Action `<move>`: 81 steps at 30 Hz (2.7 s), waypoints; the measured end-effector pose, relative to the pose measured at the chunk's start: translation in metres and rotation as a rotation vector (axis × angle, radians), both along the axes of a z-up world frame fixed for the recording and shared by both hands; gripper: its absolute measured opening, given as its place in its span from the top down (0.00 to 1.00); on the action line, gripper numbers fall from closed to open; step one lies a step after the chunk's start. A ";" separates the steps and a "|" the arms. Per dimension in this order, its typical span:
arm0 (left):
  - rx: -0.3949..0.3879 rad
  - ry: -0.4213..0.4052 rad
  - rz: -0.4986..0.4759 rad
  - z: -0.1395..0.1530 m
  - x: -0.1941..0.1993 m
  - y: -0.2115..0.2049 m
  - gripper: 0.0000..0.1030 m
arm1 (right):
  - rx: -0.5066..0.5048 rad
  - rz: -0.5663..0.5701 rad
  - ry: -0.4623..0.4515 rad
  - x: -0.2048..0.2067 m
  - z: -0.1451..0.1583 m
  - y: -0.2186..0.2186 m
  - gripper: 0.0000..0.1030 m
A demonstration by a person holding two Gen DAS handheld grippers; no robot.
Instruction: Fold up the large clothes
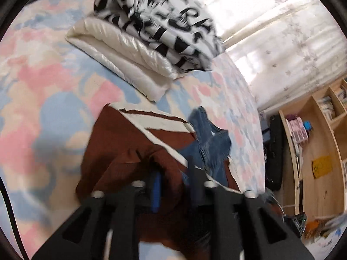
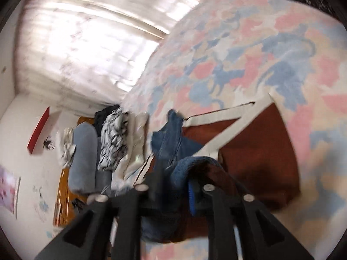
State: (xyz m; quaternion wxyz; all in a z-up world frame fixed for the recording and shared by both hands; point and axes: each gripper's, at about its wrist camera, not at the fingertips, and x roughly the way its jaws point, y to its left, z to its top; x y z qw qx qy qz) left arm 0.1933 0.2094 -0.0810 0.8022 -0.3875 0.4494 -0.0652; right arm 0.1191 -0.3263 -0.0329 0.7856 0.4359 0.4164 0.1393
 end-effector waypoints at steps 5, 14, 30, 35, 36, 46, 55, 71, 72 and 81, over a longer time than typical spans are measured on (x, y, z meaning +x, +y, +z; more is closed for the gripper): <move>0.039 0.015 0.051 -0.024 0.038 0.002 0.46 | -0.053 0.028 0.028 0.044 -0.024 0.018 0.48; 0.387 0.036 -0.264 -0.040 0.089 -0.040 0.45 | -0.445 0.150 0.014 0.076 -0.036 0.033 0.47; 0.668 -0.068 -0.321 -0.045 0.110 -0.095 0.95 | -0.687 0.166 -0.026 0.081 -0.067 0.055 0.90; 0.679 -0.193 -0.172 -0.011 0.098 -0.084 0.95 | -0.716 0.053 -0.177 0.085 -0.025 0.052 0.91; 0.682 -0.190 -0.147 -0.013 0.101 -0.082 0.95 | -0.714 0.043 -0.170 0.093 -0.026 0.051 0.91; 0.779 -0.027 -0.071 -0.092 0.114 -0.074 0.93 | -0.793 0.071 -0.066 0.126 -0.108 0.060 0.89; 0.764 -0.047 -0.041 -0.100 0.103 -0.073 0.91 | -0.850 0.109 -0.095 0.142 -0.111 0.068 0.80; 0.712 -0.184 -0.216 -0.008 0.055 -0.110 0.65 | -0.734 0.144 -0.183 0.065 -0.028 0.103 0.58; 0.694 -0.192 -0.251 -0.005 0.053 -0.123 0.65 | -0.719 0.182 -0.198 0.059 -0.026 0.121 0.58; 0.699 -0.074 -0.355 -0.062 0.053 -0.196 0.71 | -0.751 0.304 -0.116 0.062 -0.085 0.201 0.58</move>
